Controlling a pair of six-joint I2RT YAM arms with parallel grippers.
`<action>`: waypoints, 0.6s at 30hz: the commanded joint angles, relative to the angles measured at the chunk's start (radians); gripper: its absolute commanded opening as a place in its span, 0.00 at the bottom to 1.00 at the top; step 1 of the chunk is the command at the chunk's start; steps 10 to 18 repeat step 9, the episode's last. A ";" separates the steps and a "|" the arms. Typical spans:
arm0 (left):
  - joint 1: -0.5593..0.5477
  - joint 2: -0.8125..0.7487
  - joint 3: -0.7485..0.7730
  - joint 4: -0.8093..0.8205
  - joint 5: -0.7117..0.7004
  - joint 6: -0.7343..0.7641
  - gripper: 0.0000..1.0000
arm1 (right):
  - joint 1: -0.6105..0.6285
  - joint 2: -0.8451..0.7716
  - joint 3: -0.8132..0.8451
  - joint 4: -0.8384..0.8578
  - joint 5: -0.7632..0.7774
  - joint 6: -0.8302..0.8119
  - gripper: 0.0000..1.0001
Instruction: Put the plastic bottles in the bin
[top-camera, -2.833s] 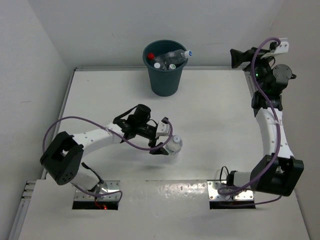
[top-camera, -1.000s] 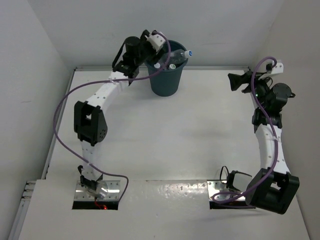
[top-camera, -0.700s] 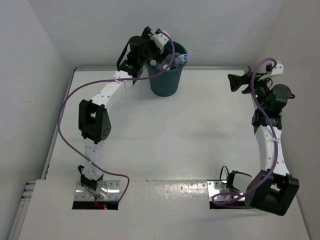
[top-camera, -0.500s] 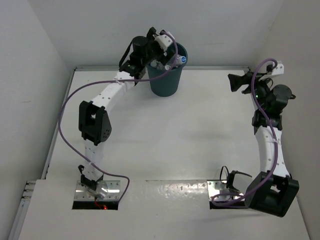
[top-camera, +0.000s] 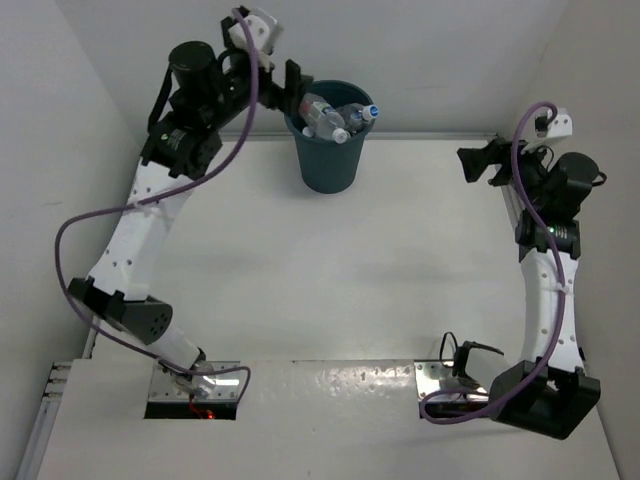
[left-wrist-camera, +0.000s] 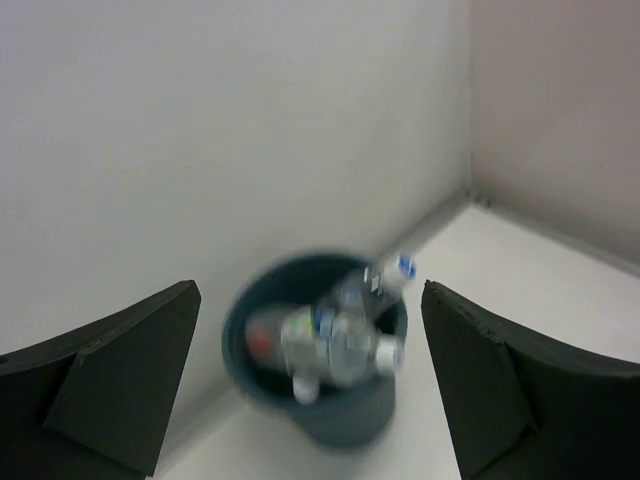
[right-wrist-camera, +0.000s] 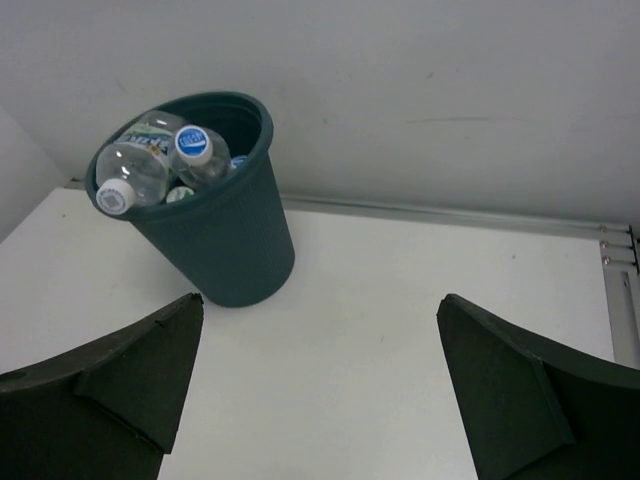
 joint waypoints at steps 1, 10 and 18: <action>0.104 -0.011 -0.116 -0.373 -0.147 -0.182 1.00 | -0.004 0.022 0.096 -0.293 -0.008 -0.128 0.99; 0.221 -0.238 -0.506 -0.385 -0.313 -0.315 1.00 | -0.018 -0.041 0.007 -0.426 0.052 -0.228 0.99; 0.221 -0.238 -0.506 -0.385 -0.313 -0.315 1.00 | -0.018 -0.041 0.007 -0.426 0.052 -0.228 0.99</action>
